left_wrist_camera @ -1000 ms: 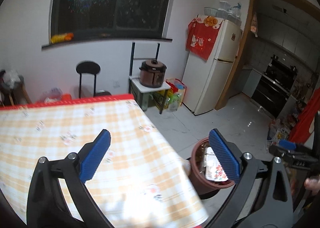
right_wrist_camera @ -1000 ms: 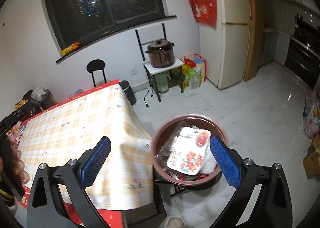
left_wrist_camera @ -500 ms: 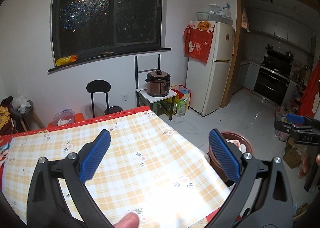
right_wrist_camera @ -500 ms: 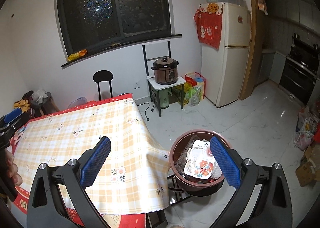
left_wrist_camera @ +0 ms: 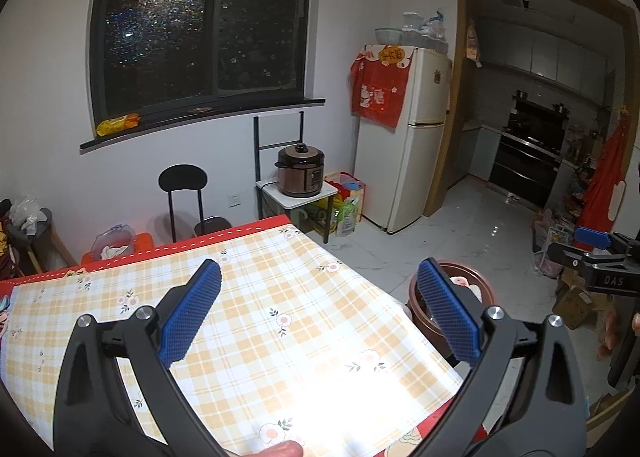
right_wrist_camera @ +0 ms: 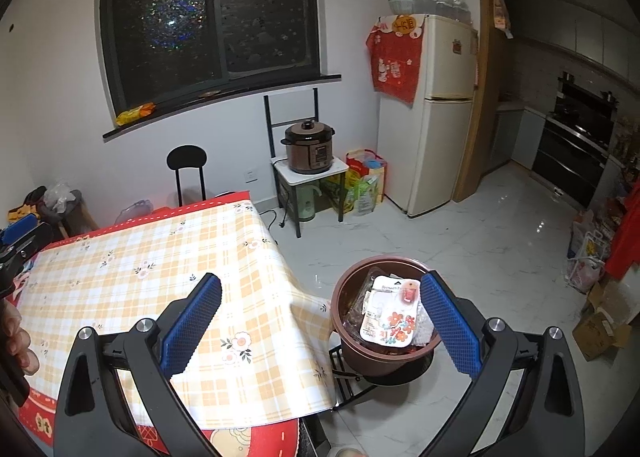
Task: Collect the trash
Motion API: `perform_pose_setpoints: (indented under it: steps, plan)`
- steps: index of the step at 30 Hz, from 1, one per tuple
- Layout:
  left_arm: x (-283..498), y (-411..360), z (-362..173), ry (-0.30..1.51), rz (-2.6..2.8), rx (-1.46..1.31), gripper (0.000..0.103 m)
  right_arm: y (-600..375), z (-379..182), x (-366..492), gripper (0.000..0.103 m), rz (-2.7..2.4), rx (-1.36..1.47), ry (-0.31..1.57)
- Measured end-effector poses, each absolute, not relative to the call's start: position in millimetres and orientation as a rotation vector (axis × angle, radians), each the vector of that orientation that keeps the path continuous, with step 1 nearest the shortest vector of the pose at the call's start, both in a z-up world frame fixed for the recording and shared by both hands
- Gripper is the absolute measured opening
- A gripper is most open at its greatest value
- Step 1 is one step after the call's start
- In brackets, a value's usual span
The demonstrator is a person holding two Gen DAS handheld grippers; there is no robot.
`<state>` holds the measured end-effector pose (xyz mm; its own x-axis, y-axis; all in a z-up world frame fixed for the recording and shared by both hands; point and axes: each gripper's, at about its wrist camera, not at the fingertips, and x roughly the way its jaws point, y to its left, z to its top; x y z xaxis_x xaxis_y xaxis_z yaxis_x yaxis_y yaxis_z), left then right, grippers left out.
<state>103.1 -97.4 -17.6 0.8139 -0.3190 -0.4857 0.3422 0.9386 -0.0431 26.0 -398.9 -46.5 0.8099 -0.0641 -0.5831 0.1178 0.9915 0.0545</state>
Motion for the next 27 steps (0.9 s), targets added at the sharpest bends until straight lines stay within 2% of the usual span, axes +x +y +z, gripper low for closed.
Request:
perform_pose_setpoints:
  steps: [27]
  plan:
    - [101.1, -125.9, -25.8, 0.52, -0.564, 0.106, 0.097, -393.0, -55.0, -26.4, 0.098, -0.29, 0.141, 0.632]
